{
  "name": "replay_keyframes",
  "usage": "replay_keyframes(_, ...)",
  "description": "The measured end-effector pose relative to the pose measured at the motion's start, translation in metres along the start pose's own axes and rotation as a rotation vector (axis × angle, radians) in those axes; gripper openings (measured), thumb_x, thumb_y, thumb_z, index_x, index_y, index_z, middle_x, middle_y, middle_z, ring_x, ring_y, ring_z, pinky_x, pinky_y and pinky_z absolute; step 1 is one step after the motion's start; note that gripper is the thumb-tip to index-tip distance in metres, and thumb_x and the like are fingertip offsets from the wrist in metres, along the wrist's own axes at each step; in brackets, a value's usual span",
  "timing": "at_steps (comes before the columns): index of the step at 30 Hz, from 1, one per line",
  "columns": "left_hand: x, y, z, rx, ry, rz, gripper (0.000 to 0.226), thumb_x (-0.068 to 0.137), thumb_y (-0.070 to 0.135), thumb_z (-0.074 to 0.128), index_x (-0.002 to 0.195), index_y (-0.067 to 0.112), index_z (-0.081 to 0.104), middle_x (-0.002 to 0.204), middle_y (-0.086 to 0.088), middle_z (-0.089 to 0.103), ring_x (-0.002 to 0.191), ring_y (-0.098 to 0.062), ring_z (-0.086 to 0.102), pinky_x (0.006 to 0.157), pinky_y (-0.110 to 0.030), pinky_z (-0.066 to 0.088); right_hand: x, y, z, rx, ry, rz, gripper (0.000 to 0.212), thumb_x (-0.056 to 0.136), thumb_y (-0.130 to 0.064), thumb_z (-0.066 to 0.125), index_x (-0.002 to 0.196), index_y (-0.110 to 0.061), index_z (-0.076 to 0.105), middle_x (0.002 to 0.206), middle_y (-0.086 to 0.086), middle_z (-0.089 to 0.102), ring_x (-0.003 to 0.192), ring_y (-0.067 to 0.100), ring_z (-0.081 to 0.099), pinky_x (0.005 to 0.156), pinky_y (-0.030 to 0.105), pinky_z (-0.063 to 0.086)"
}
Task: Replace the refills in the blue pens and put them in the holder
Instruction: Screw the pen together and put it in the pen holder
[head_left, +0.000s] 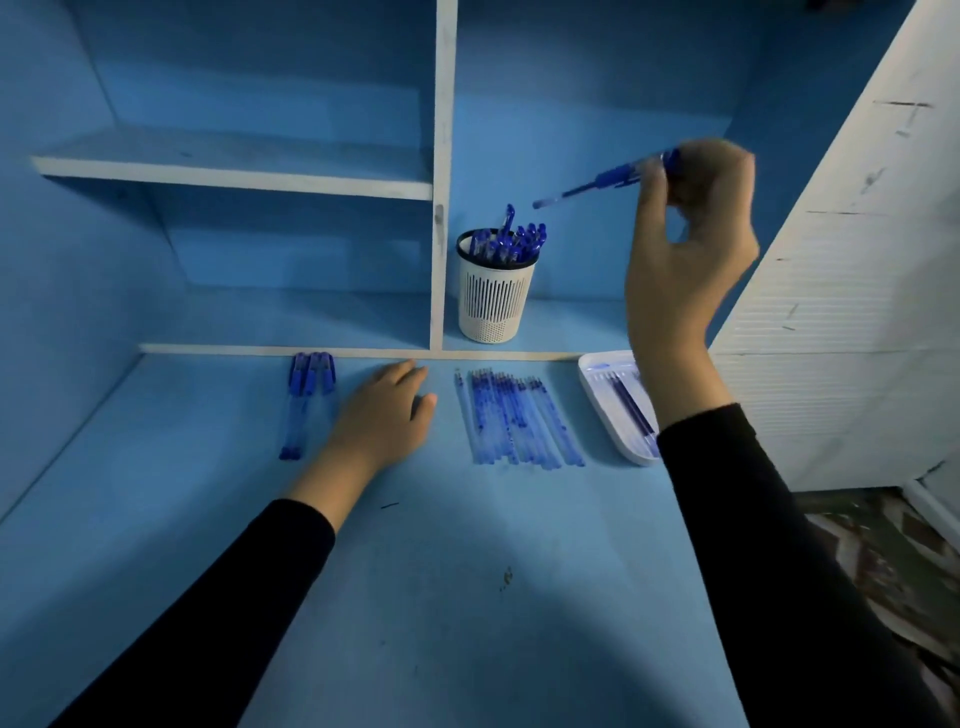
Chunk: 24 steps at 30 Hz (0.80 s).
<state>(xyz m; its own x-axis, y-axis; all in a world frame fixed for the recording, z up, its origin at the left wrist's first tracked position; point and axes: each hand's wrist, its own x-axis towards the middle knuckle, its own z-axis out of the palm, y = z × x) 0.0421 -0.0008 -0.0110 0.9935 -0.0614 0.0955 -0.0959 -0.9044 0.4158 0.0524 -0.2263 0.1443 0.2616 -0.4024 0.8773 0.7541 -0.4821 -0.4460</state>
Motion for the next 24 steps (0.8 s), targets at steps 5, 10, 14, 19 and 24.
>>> replay_keyframes(5, 0.001, 0.000, -0.001, 0.013, -0.016, -0.008, 0.052, 0.103, 0.031, 0.039, 0.151, 0.012, 0.035, 0.161, -0.003, 0.025, 0.148, -0.016, 0.018, 0.118, -0.029, 0.014, 0.008, 0.025, 0.045, -0.109, -0.292, 0.030, 0.006, 0.088, -0.005, 0.057, 0.091, 0.000, 0.057, 0.080, 0.003, 0.064, 0.073, 0.022, 0.063, 0.070, 0.037, 0.053)
replay_keyframes(10, 0.000, 0.000, -0.002, 0.053, -0.015, -0.009, 0.052, 0.104, 0.034, 0.035, 0.152, 0.015, 0.032, 0.162, -0.001, 0.022, 0.149, -0.016, 0.015, 0.119, -0.029, 0.013, -0.008, 0.054, 0.075, -0.243, -0.583, 0.055, 0.006, 0.088, -0.006, 0.058, 0.093, -0.003, 0.058, 0.080, 0.011, 0.065, 0.072, 0.028, 0.061, 0.068, 0.044, 0.053)
replay_keyframes(14, 0.000, 0.001, -0.001, 0.080, -0.011, -0.013, 0.052, 0.105, 0.036, 0.032, 0.153, 0.017, 0.030, 0.163, 0.001, 0.020, 0.150, -0.014, 0.013, 0.119, -0.029, 0.013, -0.016, 0.069, 0.085, -0.339, -0.761, -0.011, 0.011, 0.090, -0.004, 0.059, 0.091, 0.001, 0.068, 0.085, 0.015, 0.066, 0.072, 0.026, 0.059, 0.070, 0.042, 0.053)
replay_keyframes(19, 0.000, 0.002, -0.001, 0.106, -0.001, -0.021, 0.053, 0.104, 0.038, 0.030, 0.154, 0.018, 0.029, 0.163, 0.002, 0.020, 0.150, -0.015, 0.013, 0.118, -0.029, 0.016, -0.024, 0.072, 0.077, -0.340, -0.759, -0.051, 0.019, 0.092, -0.006, 0.056, 0.100, 0.003, 0.071, 0.092, 0.020, 0.068, 0.080, 0.034, 0.064, 0.072, 0.041, 0.054)
replay_keyframes(24, -0.007, 0.005, -0.007, 0.130, 0.067, 0.033, 0.052, 0.104, 0.039, 0.032, 0.153, 0.019, 0.032, 0.160, -0.001, 0.028, 0.148, -0.018, 0.022, 0.116, -0.032, 0.024, -0.054, 0.051, 0.056, -0.234, -0.601, -0.040, 0.020, 0.093, -0.007, 0.055, 0.106, -0.002, 0.069, 0.099, 0.012, 0.068, 0.084, 0.025, 0.064, 0.075, 0.032, 0.052)
